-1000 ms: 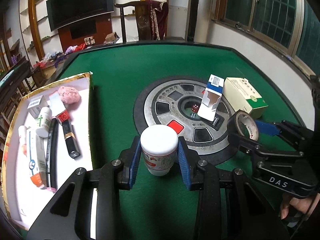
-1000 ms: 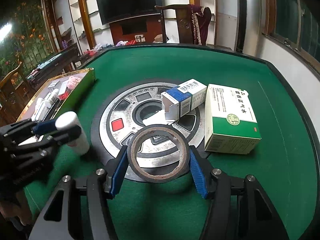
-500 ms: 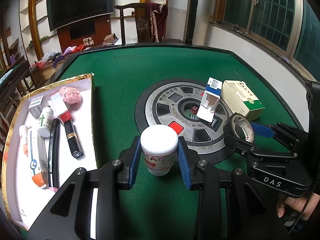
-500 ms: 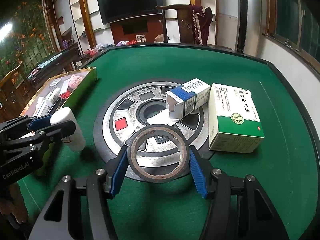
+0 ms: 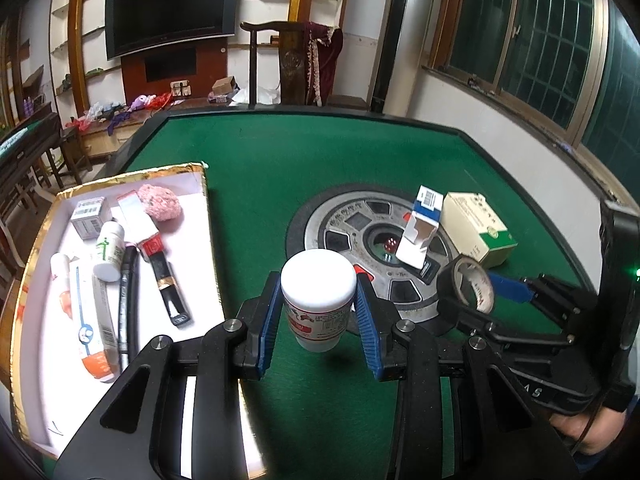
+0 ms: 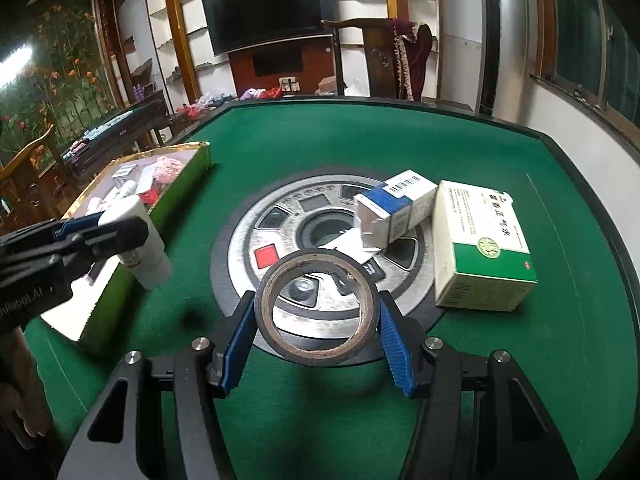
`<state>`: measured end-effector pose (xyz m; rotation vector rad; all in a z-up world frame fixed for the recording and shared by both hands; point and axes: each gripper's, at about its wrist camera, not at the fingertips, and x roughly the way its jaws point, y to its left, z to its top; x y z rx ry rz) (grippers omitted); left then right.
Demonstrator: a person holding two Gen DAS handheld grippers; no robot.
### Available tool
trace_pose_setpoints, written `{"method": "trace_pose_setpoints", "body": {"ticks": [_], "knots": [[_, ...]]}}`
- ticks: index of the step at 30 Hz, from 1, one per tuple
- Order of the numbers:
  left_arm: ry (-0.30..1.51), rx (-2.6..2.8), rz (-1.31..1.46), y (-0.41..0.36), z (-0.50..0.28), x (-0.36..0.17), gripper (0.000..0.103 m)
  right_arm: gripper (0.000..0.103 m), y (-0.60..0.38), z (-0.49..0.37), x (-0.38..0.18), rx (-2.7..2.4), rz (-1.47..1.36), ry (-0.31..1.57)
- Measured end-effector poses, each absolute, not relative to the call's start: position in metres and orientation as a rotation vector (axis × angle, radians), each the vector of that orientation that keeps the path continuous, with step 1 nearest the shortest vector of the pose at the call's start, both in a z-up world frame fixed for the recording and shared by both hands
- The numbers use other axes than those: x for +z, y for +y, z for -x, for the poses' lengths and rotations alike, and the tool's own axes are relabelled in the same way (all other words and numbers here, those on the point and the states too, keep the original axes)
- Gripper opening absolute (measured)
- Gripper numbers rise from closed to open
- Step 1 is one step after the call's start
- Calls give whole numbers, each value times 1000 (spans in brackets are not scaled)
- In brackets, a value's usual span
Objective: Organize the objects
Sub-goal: 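Lift the tape roll and pill bottle and carry both over the white tray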
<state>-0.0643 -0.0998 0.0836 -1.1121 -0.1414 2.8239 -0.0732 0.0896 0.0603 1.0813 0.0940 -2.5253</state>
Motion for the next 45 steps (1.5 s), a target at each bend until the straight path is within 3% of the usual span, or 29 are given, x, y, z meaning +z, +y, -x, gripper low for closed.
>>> {"method": "trace_pose_setpoints", "body": {"ticks": [31,45], "knots": [[-354,2948,948,-215,23,121,35,59,-53,29,89,-2318,-930,159],[-428,3013,1084,-287,-6,88,35,59,-121,24,69,-2200,-970,230]]}}
